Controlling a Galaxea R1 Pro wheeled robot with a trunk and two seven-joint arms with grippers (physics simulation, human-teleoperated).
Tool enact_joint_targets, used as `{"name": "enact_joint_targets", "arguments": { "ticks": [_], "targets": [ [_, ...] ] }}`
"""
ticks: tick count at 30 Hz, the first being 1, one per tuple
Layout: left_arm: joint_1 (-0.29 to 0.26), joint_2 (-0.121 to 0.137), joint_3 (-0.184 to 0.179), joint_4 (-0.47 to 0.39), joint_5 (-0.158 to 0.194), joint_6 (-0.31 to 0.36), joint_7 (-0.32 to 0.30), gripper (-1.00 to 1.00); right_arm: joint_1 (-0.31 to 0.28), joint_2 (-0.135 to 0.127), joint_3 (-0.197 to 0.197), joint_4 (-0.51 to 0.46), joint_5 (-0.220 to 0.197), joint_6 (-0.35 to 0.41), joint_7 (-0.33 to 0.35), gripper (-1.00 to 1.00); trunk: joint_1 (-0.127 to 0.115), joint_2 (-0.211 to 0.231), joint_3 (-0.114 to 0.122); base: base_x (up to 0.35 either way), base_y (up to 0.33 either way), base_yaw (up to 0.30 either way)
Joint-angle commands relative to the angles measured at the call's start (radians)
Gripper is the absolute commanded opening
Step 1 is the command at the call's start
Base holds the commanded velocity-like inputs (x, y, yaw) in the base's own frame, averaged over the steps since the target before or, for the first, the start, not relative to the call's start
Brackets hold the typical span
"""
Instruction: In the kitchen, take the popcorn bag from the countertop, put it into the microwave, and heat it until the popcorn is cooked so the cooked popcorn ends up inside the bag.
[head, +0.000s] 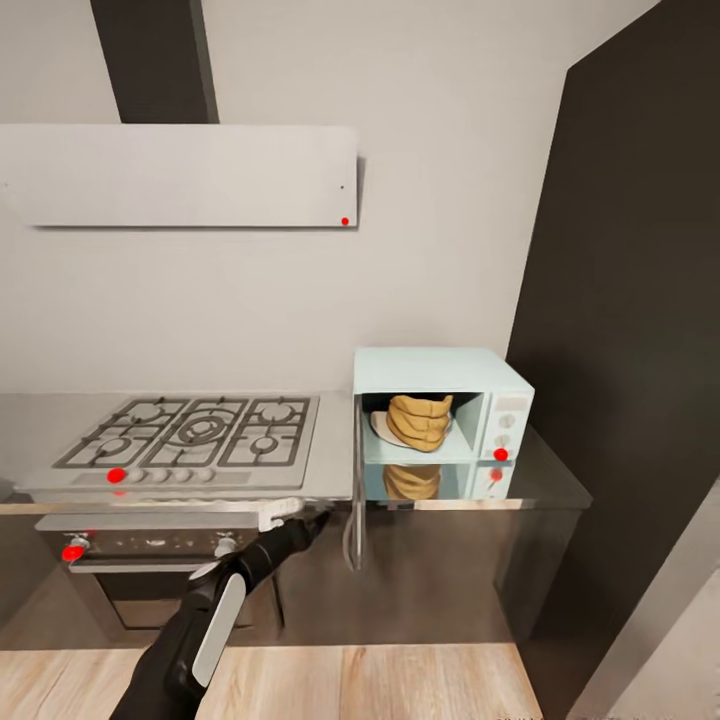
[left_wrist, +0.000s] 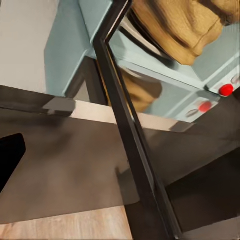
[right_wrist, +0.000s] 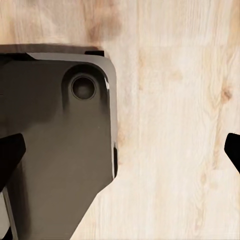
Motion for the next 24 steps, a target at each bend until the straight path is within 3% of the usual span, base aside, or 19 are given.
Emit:
{"name": "enact_joint_targets", "arguments": {
  "ticks": [1, 24],
  "targets": [
    [-0.001, 0.0, 0.001, 0.0, 0.011, 0.005, 0.0, 1.0, -0.001, -0.001, -0.009, 0.003, 0.008, -0.005, -0.001, 1.0, 0.001, -0.002, -0.001, 0.0, 0.0, -0.196],
    [0.0, 0.0, -0.001, -0.03, 0.003, 0.003, -0.004, 1.0, -0.001, -0.002, -0.008, 0.003, 0.009, -0.004, -0.001, 1.0, 0.001, -0.002, 0.026, 0.0, 0.0, -0.202]
  ]
}}
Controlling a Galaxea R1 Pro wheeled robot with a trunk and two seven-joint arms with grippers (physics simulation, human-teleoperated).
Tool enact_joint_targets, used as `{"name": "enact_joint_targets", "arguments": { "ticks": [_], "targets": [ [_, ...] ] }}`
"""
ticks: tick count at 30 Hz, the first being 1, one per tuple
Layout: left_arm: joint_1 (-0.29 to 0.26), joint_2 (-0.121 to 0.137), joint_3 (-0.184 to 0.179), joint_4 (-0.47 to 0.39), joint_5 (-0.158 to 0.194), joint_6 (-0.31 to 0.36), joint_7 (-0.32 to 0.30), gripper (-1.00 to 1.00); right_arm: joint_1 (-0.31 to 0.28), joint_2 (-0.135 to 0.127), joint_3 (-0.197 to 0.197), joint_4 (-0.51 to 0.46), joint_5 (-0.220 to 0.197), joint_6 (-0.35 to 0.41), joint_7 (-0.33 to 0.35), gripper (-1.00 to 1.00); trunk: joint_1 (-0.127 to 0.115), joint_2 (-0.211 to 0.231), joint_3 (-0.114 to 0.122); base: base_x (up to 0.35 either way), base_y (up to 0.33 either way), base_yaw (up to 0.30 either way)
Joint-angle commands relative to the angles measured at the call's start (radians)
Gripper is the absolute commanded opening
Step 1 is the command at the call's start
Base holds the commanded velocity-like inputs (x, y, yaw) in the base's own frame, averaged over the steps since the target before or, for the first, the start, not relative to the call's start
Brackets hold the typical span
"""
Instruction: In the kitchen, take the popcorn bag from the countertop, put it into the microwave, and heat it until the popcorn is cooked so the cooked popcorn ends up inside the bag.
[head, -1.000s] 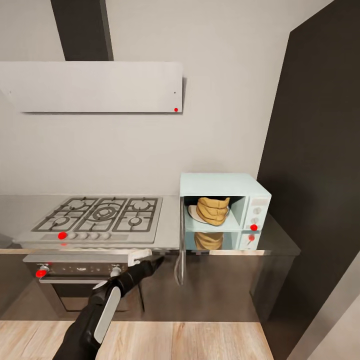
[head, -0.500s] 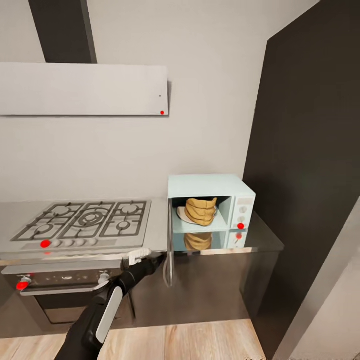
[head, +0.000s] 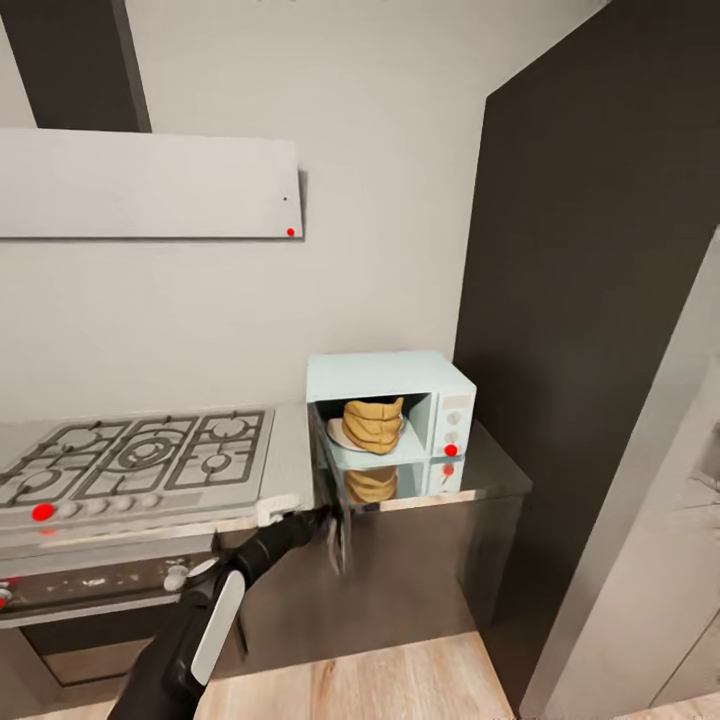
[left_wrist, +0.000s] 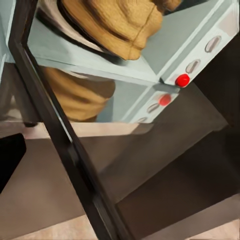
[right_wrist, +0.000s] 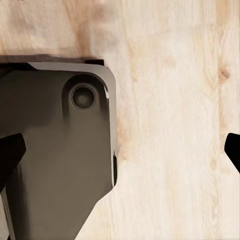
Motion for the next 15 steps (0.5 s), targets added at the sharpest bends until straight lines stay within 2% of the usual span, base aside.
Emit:
{"name": "enact_joint_targets", "arguments": {
  "ticks": [1, 3, 5, 7, 15],
  "targets": [
    [0.0, 0.0, 0.001, -0.002, 0.012, 0.009, -0.002, 1.0, -0.001, -0.001, -0.009, 0.003, 0.008, -0.005, -0.001, 1.0, 0.0, -0.001, 0.001, 0.0, 0.0, -0.203],
    [0.0, 0.002, -0.011, -0.005, 0.011, 0.009, -0.011, 1.0, -0.001, -0.001, -0.009, 0.003, 0.008, -0.005, -0.001, 1.0, 0.0, -0.001, 0.003, 0.0, 0.0, -0.203],
    [0.0, 0.004, -0.058, -0.041, 0.011, 0.019, -0.016, 1.0, -0.001, -0.001, -0.008, 0.003, 0.008, -0.005, -0.001, 1.0, 0.0, -0.001, 0.006, 0.0, 0.0, -0.203],
    [0.0, 0.006, -0.09, -0.067, 0.011, 0.025, -0.017, 1.0, -0.001, -0.001, -0.008, 0.003, 0.009, -0.005, -0.001, 1.0, 0.0, -0.001, 0.008, 0.0, 0.0, -0.203],
    [0.0, 0.005, -0.099, -0.082, 0.011, 0.026, -0.01, 1.0, -0.001, 0.0, -0.009, 0.003, 0.01, -0.005, -0.001, 1.0, 0.0, -0.001, 0.017, 0.0, 0.0, -0.203]
  ]
}}
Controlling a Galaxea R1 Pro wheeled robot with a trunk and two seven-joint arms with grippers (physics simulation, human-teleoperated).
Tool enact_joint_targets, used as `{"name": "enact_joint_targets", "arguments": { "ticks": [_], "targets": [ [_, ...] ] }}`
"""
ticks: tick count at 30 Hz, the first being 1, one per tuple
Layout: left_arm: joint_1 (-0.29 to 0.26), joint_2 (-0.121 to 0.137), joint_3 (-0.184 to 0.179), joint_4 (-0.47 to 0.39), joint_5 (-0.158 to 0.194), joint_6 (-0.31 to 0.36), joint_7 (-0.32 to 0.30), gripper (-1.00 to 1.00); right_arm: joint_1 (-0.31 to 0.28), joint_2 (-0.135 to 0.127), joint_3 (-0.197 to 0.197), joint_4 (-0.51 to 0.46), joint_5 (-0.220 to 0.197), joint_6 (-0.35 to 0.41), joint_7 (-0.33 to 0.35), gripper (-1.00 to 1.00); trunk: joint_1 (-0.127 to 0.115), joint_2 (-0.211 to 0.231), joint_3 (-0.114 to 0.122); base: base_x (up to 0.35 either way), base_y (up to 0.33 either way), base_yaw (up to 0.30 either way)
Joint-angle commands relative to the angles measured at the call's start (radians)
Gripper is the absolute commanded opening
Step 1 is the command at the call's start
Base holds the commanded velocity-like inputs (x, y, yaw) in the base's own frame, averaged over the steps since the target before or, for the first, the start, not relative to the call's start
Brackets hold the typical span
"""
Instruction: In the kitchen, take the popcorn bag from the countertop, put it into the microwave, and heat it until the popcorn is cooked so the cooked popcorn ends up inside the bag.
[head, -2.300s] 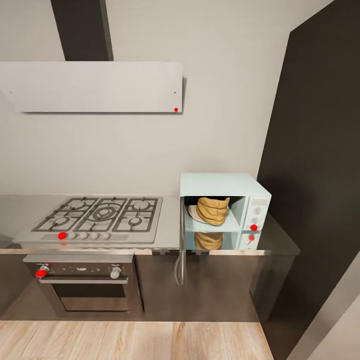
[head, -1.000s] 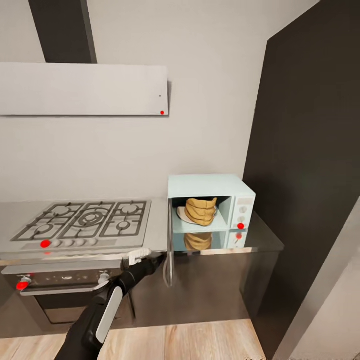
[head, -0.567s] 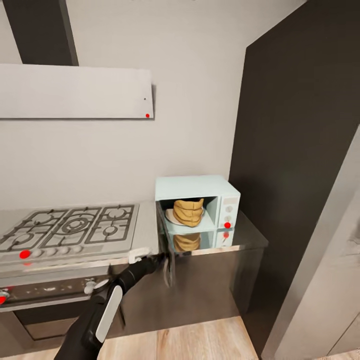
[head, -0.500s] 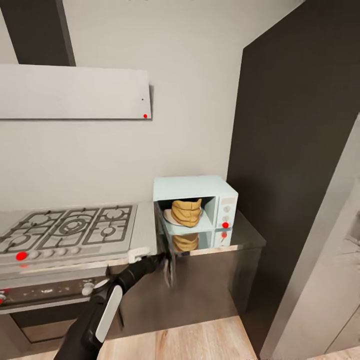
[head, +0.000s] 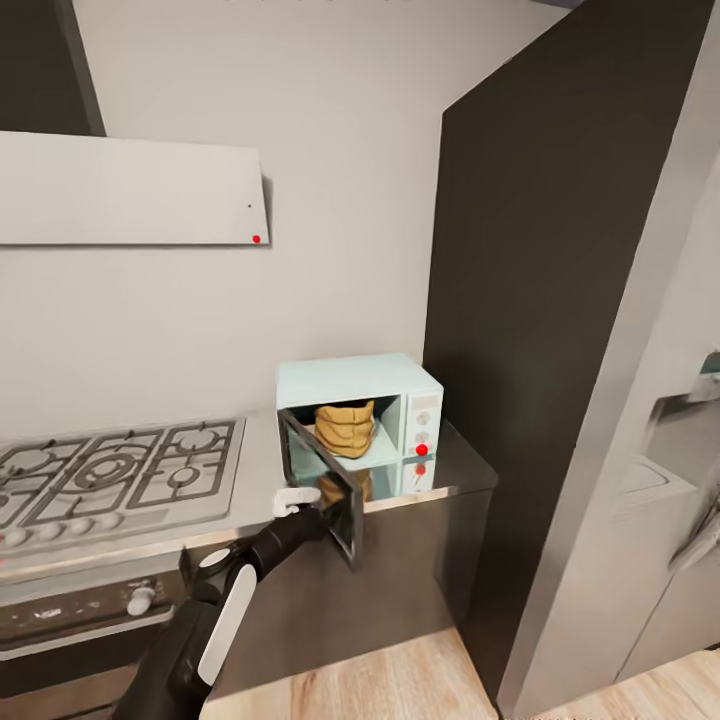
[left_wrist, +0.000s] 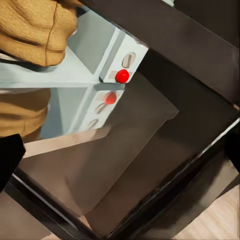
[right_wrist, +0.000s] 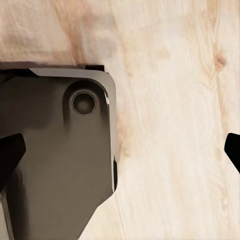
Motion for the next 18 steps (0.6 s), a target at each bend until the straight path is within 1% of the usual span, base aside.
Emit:
{"name": "enact_joint_targets", "arguments": {
  "ticks": [1, 11, 14, 18],
  "targets": [
    [0.0, 0.0, 0.001, -0.001, 0.011, 0.009, -0.001, 1.0, -0.001, -0.001, -0.009, 0.003, 0.008, -0.005, -0.001, 1.0, 0.0, -0.001, 0.001, 0.0, 0.0, -0.203],
    [-0.001, 0.001, 0.004, -0.003, 0.01, 0.007, 0.001, 1.0, -0.001, -0.002, -0.009, 0.003, 0.007, -0.009, -0.002, 1.0, 0.0, -0.001, 0.013, 0.0, 0.0, -0.207],
    [0.0, 0.003, 0.006, -0.036, 0.009, 0.011, 0.002, 1.0, -0.001, -0.002, -0.009, 0.003, 0.007, -0.008, -0.002, 1.0, 0.0, -0.001, 0.016, 0.008, 0.0, -0.215],
    [0.0, 0.005, 0.004, -0.04, 0.008, 0.014, 0.005, 1.0, -0.001, -0.002, -0.009, 0.003, 0.007, -0.007, -0.001, 1.0, 0.0, -0.001, 0.021, 0.227, 0.0, -0.193]
  ]
}}
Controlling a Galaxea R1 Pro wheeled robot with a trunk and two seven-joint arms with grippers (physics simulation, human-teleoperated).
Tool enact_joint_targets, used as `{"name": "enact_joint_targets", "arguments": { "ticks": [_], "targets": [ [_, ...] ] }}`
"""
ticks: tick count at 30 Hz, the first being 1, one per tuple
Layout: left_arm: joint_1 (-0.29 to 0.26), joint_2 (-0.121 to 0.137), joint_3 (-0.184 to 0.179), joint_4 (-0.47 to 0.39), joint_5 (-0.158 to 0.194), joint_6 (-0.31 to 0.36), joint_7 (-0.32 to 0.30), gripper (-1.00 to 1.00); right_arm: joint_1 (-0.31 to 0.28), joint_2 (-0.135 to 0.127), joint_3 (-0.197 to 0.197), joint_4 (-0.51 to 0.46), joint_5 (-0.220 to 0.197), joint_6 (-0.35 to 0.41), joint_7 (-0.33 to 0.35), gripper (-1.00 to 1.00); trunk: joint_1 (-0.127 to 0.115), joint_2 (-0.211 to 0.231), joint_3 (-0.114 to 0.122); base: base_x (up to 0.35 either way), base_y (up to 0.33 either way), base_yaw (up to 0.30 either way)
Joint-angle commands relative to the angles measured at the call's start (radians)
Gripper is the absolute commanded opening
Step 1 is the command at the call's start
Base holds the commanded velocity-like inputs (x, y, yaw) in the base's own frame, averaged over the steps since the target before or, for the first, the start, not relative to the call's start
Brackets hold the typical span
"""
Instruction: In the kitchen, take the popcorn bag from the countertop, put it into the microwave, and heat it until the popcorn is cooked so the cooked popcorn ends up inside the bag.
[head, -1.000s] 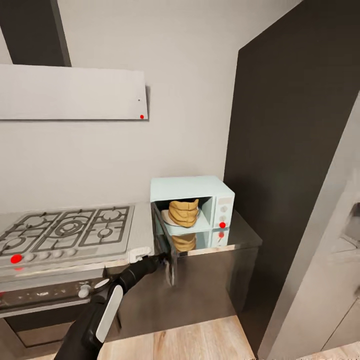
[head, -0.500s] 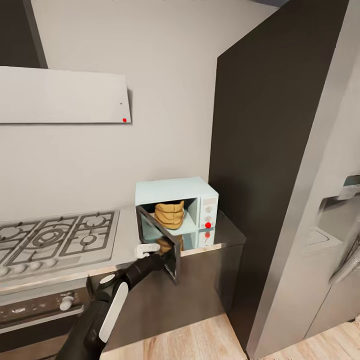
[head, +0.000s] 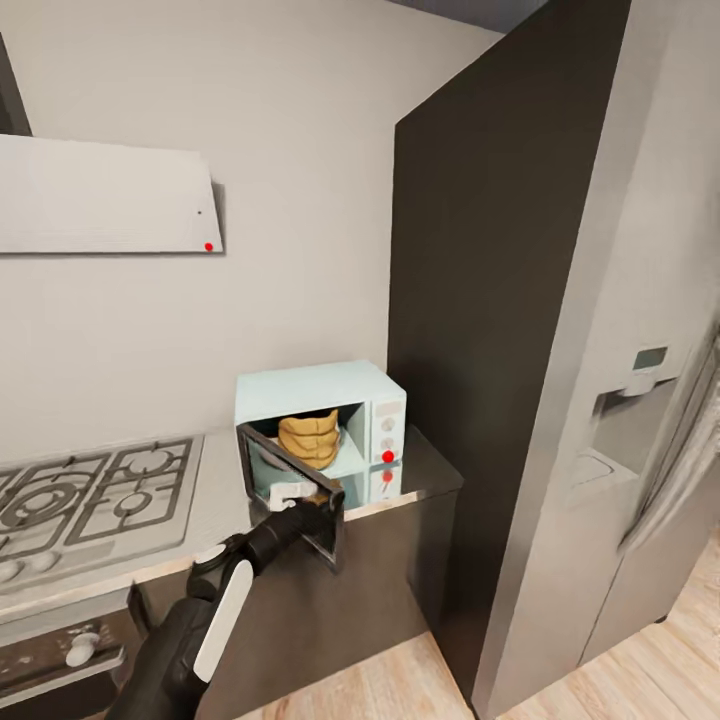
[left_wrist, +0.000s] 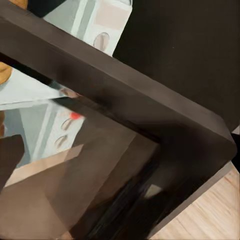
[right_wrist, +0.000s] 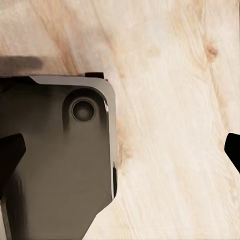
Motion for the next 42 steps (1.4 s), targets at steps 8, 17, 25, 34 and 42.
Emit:
{"name": "enact_joint_targets", "arguments": {
  "ticks": [8, 17, 25, 34, 42],
  "targets": [
    [0.0, -0.002, 0.001, 0.0, 0.01, 0.008, 0.001, 1.0, -0.001, -0.001, -0.008, 0.003, 0.008, -0.003, 0.0, 1.0, 0.001, 0.0, 0.001, 0.313, 0.0, -0.025],
    [0.0, -0.01, 0.0, 0.011, 0.01, 0.006, 0.052, 1.0, -0.001, 0.0, -0.007, 0.003, 0.008, 0.004, 0.0, 1.0, 0.001, 0.0, 0.001, 0.309, 0.0, 0.0],
    [0.0, -0.031, -0.17, 0.052, 0.02, -0.01, 0.441, 1.0, -0.001, -0.001, -0.007, 0.003, 0.008, 0.005, 0.0, 1.0, 0.001, 0.0, 0.001, 0.179, 0.0, 0.0],
    [-0.001, -0.071, -0.181, 0.077, 0.012, -0.012, 0.482, 1.0, -0.001, -0.002, -0.007, 0.003, 0.008, 0.004, -0.001, 1.0, 0.001, 0.0, 0.001, 0.022, -0.011, 0.0],
    [-0.001, -0.088, -0.184, 0.076, 0.018, -0.014, 0.588, 1.0, -0.001, -0.002, -0.007, 0.003, 0.007, 0.004, -0.002, 1.0, 0.001, 0.0, 0.001, 0.064, -0.053, 0.0]
  ]
}}
